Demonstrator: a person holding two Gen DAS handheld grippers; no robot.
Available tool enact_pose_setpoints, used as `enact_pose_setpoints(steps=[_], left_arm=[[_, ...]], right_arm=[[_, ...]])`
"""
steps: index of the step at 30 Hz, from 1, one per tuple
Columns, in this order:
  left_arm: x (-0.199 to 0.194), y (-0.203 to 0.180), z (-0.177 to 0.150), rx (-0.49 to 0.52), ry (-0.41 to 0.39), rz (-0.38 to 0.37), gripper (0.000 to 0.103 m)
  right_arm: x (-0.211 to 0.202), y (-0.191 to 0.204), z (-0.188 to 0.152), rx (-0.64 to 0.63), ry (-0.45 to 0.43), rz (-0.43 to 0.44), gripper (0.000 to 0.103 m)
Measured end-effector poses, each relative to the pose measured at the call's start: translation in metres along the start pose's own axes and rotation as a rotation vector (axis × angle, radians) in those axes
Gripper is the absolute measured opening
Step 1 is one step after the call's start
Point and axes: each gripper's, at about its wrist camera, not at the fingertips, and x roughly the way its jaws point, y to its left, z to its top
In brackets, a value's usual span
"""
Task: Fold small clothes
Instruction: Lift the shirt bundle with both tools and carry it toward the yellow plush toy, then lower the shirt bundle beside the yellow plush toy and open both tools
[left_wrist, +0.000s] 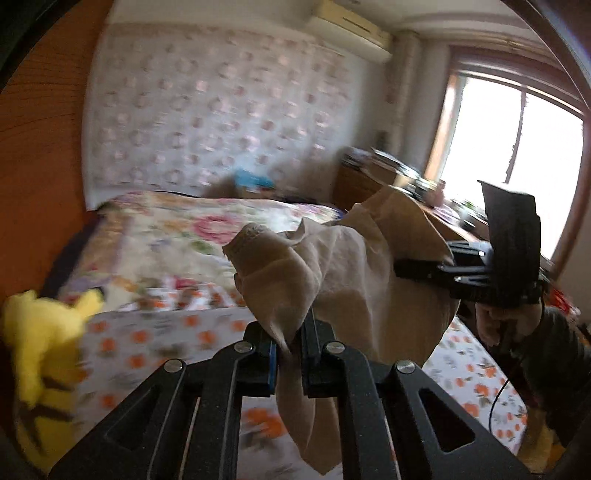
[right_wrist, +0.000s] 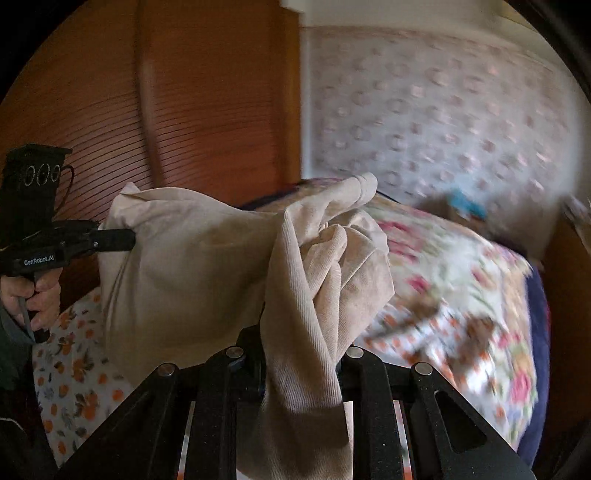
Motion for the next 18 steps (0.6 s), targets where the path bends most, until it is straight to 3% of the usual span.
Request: enact_pose_setpoints(steps=[4, 8, 18], left_arm=[[-0.026, 0.044, -0.023, -0.050, -0.019, 0.129, 0.010], [-0.027, 0.087, -0.050, -0.105, 0.012, 0.250, 0.010], [-0.024, 0.148, -0.088, -0.229, 0.053, 0.331, 0.009]], right_arm=[[0.055, 0.037, 0.041, -0.136, 0.014, 0.108, 0.020], [0.119, 0.078, 0.073, -0.262, 0.034, 0.164, 0.020], [0.249, 0.139, 0.127, -0.462, 0.123, 0.208, 0.020]])
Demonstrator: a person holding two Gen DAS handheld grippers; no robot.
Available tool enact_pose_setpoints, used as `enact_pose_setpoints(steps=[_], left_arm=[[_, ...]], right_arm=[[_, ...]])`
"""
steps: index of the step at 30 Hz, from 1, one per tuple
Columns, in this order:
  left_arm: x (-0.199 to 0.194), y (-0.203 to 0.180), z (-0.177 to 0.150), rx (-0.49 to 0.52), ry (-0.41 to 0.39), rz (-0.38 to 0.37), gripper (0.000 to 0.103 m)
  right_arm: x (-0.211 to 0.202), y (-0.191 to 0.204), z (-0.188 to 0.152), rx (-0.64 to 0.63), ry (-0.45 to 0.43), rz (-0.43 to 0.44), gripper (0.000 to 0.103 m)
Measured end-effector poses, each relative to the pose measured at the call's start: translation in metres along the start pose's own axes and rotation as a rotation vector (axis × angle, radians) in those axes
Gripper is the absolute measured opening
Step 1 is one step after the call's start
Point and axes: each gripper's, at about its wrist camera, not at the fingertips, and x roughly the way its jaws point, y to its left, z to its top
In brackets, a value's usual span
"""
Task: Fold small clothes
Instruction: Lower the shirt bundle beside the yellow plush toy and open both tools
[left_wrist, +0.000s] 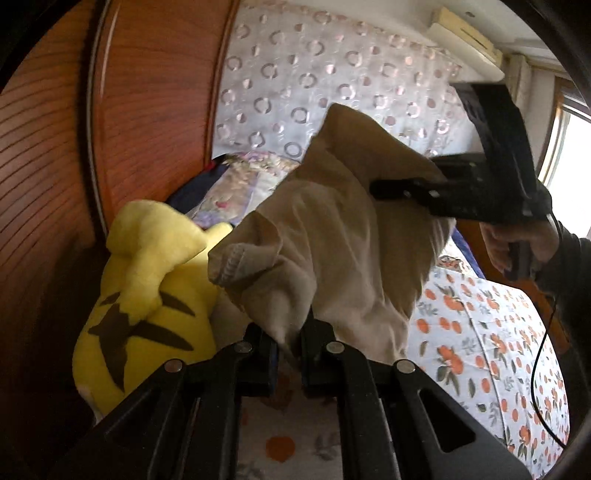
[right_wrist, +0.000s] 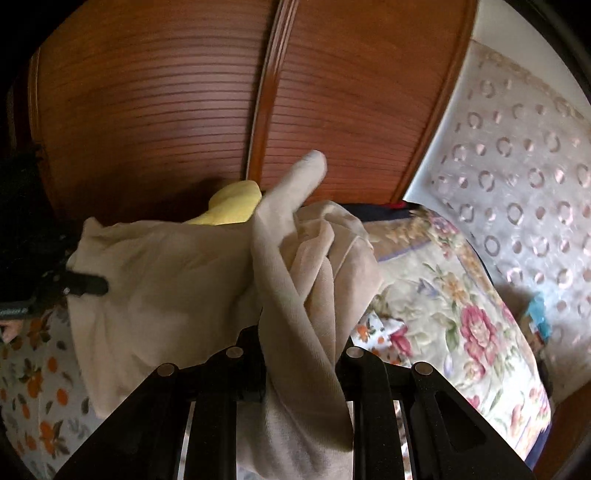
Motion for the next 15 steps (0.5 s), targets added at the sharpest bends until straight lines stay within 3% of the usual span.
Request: enact_pose_setpoints(steps=[4, 8, 9, 15], left_arm=[[0.007, 0.010, -0.008, -0.013, 0.039, 0.024, 0.010], [0.007, 0.014, -0.015, -0.028, 0.073, 0.036, 0.010], [0.007, 0.015, -0.017, -0.030, 0.075, 0.043, 0.010], [0.004, 0.017, -0.016, -0.035, 0.085, 0.055, 0.011]], right_arm=[[0.031, -0.005, 0.021, 0.007, 0.027, 0.023, 0.024], [0.037, -0.021, 0.023, 0.116, 0.007, -0.030, 0.058], [0.038, -0.024, 0.022, 0.142, -0.006, -0.045, 0.062], [0.027, -0.016, -0.001, 0.267, -0.033, -0.083, 0.062]])
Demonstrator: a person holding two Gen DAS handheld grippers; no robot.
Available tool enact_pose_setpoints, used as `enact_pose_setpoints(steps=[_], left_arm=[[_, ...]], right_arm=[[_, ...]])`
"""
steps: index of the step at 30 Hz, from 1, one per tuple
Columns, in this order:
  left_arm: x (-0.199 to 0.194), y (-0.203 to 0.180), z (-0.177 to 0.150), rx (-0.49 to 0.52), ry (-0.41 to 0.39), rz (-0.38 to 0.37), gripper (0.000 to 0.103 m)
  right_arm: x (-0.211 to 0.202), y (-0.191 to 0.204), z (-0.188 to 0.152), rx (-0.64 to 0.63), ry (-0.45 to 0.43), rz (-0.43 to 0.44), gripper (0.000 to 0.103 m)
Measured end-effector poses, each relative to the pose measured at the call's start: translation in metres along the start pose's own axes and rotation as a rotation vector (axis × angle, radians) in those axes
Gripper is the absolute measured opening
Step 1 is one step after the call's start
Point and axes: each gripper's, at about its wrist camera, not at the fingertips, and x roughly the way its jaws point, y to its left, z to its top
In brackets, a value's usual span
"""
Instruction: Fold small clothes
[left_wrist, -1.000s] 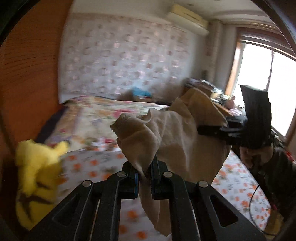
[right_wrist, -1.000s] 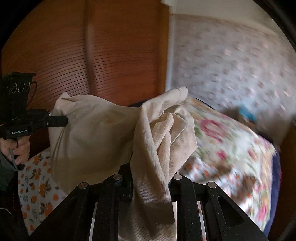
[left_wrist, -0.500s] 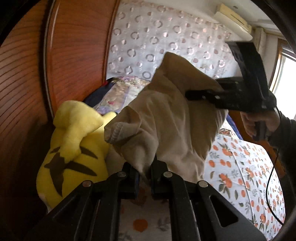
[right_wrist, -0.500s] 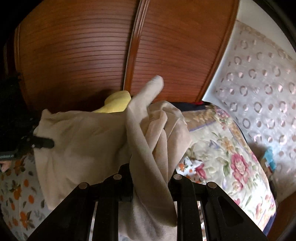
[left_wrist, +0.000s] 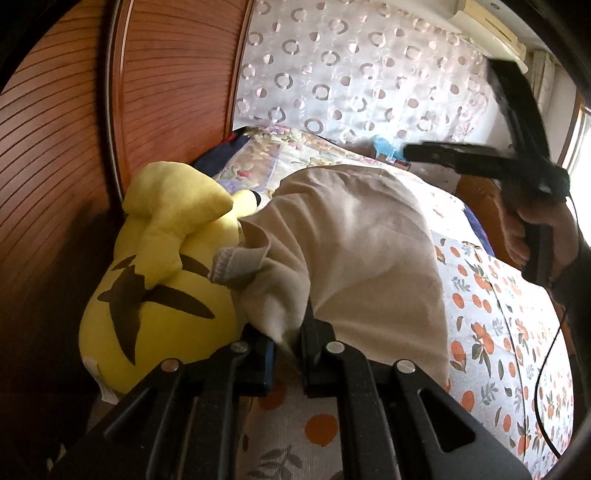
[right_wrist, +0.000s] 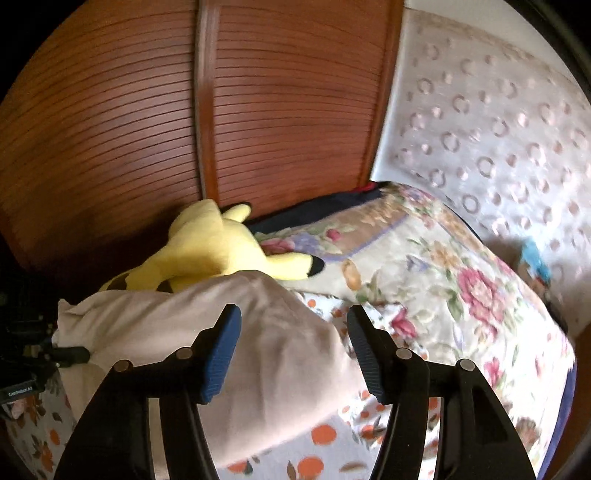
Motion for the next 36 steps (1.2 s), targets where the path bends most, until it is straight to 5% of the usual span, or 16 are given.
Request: enact_pose_setpoints(steps=[3, 6, 8, 10, 12, 20, 26, 36], left_arm=[[-0.012, 0.000, -0.002, 0.006, -0.028, 0.033, 0.021], [-0.028, -0.003, -0.006, 0.031, -0.090, 0.036, 0.043], [-0.039, -0.004, -0.008, 0.046, -0.122, 0.024, 0.046], [-0.050, -0.010, -0.009, 0.060, -0.146, 0.004, 0.073], [-0.060, -0.019, -0.010, 0.076, -0.174, -0.003, 0.081], [-0.083, -0.075, -0.016, 0.189, -0.214, -0.035, 0.082], [-0.098, -0.118, -0.026, 0.246, -0.227, -0.092, 0.082], [-0.141, -0.184, -0.039, 0.322, -0.286, -0.173, 0.082]], right_arm=[[-0.023, 0.002, -0.022, 0.064, -0.020, -0.026, 0.062], [-0.052, 0.009, -0.044, 0.142, -0.028, -0.070, 0.062], [-0.079, 0.018, -0.060, 0.175, -0.051, -0.093, 0.062], [-0.096, 0.028, -0.072, 0.199, -0.071, -0.103, 0.062], [-0.115, 0.039, -0.085, 0.213, -0.086, -0.124, 0.062], [-0.193, 0.079, -0.142, 0.282, -0.140, -0.199, 0.062], [-0.247, 0.105, -0.182, 0.347, -0.178, -0.268, 0.077], [-0.323, 0.146, -0.208, 0.431, -0.254, -0.433, 0.084]])
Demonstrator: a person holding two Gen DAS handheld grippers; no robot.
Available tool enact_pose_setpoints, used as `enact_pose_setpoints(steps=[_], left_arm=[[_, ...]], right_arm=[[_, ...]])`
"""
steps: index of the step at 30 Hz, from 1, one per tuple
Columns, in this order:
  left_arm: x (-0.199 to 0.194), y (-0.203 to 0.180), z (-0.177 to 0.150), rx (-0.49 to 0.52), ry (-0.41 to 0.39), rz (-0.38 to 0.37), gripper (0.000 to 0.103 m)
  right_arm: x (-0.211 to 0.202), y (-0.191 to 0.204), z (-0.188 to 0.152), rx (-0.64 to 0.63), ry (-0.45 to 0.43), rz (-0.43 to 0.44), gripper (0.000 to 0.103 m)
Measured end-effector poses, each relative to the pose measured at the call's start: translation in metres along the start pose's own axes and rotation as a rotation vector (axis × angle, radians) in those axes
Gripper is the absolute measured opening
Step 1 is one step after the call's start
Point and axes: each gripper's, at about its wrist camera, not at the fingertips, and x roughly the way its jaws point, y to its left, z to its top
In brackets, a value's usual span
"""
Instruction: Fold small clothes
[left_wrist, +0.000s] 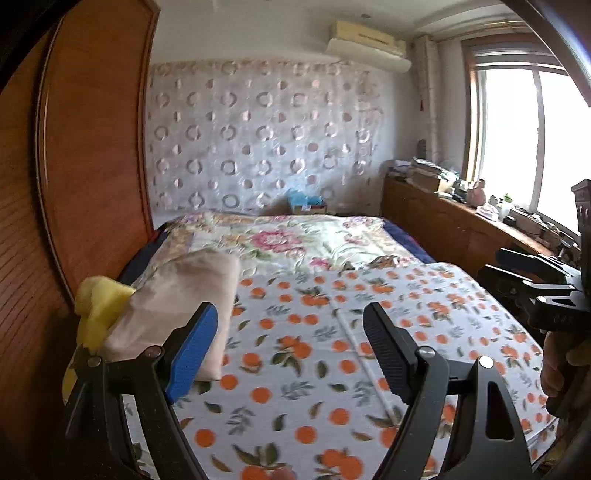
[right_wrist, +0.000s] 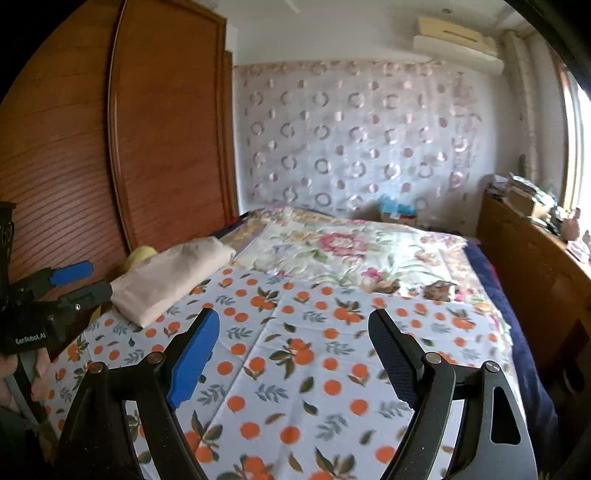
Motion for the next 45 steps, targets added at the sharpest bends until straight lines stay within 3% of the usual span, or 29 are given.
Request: enact_pose_setpoints(steps=[7, 13, 22, 45], left_arm=[[-0.030, -0.031, 0.015, 0.025, -0.042, -0.016, 0.082], [-0.045, -0.039, 0.021, 0.027, -0.068, 0.012, 0.082], [-0.048, -0.037, 0.018, 0.004, -0.056, 0.035, 0.082], [-0.047, -0.036, 0.016, 0.007, -0.052, 0.043, 0.082]], right_arm=[[-0.057, 0.006, -0.012, 0.045, -0.069, -0.048, 0.084], [-0.076, 0.012, -0.022, 0.074, -0.113, -0.074, 0.084], [-0.058, 0.014, -0.035, 0.087, -0.113, -0.081, 0.084], [-0.063, 0.001, -0.038, 0.089, -0.107, -0.078, 0.084]])
